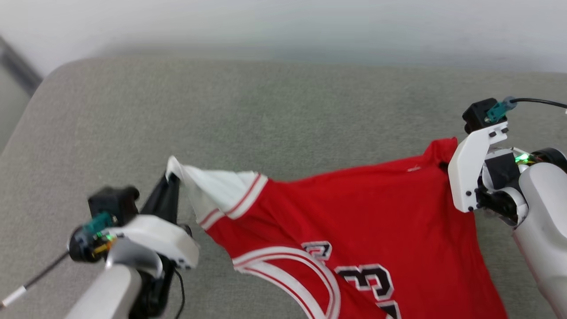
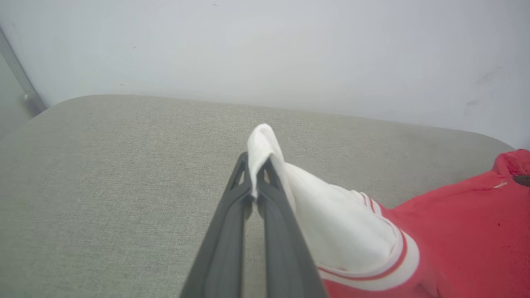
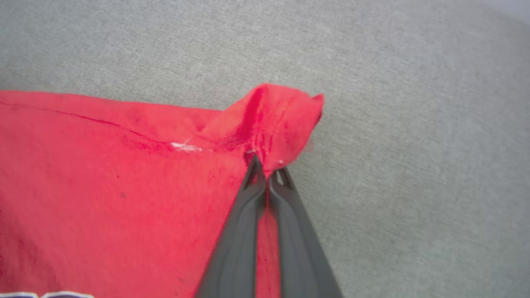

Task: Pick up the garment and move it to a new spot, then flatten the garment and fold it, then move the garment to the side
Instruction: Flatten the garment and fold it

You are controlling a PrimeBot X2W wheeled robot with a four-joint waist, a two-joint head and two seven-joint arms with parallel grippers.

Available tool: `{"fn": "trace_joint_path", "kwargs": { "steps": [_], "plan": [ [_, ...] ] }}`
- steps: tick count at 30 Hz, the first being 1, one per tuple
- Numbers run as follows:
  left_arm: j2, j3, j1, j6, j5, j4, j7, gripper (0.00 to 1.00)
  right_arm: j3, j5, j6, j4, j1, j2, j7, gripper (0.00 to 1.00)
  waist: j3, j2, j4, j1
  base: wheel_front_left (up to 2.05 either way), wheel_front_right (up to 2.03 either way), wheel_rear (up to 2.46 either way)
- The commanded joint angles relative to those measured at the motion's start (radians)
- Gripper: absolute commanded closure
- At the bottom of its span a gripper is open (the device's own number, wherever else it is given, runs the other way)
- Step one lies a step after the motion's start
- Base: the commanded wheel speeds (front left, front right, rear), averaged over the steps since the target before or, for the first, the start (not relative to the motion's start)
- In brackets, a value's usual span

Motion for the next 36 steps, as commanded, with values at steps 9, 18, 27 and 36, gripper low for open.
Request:
{"fn": "trace_joint_path", "kwargs": {
  "steps": [9,18,27,36],
  "plan": [
    [-0.004,0.039,-0.330,-0.066,-0.029,0.205,0.075,1.00,-0.071,-0.085,-0.001,0.086,-0.144,0.066,-0.201,1.00,-0.068,-0.0001,-0.092,-0.0001,0.00,0.00,0.00],
    [-0.015,0.069,-0.683,-0.115,-0.005,0.446,0.049,1.00,-0.152,-0.149,-0.001,0.160,-0.377,0.126,-0.322,1.00,0.015,-0.0001,-0.147,-0.0001,0.00,0.00,0.00],
    [-0.022,0.060,-1.074,-0.160,0.072,0.609,-0.043,1.00,-0.224,-0.179,-0.001,0.213,-0.662,0.132,-0.468,1.00,0.134,-0.0001,-0.152,-0.0001,0.00,0.00,0.00],
    [-0.013,0.059,-1.337,-0.187,0.108,0.668,-0.070,1.00,-0.190,-0.172,-0.001,0.235,-0.884,0.114,-0.553,1.00,0.279,-0.0001,-0.139,-0.0001,0.00,0.00,0.00]
  ]
}}
